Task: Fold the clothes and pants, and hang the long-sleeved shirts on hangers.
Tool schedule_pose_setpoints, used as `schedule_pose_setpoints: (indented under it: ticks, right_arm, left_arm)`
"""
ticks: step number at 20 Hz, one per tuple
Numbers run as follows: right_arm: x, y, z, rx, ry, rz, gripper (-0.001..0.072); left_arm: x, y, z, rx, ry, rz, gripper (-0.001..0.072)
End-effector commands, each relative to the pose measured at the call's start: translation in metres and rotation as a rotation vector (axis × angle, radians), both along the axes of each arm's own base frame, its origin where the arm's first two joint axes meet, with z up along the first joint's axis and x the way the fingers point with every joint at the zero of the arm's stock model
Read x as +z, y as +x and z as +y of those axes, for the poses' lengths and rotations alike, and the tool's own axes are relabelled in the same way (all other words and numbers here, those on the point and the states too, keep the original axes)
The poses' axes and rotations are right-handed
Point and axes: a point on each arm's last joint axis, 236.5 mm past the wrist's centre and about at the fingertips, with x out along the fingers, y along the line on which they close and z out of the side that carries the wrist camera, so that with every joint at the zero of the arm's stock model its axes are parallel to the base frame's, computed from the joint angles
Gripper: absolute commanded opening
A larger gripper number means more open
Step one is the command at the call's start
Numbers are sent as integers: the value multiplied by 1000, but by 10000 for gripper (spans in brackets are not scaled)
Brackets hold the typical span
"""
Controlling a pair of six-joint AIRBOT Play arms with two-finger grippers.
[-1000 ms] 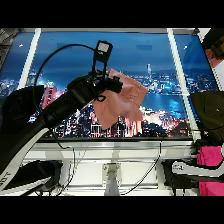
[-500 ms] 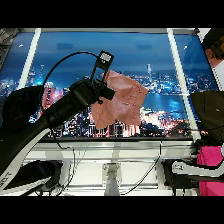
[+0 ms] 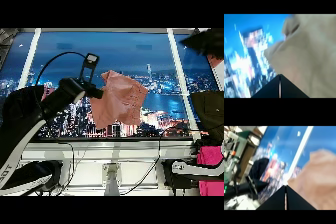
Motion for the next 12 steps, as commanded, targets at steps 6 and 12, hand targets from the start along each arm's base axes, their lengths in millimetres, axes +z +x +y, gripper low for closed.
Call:
schedule_pose_setpoints:
  ticks: [6,12]
  right_arm:
    - [-200,-89,30,46,171,618,8]
    - [-280,-146,41,24,82,827,290]
  left_arm:
    - [-89,-70,46,-38,-310,402,9]
    - [-117,-115,41,-75,-523,537,11]
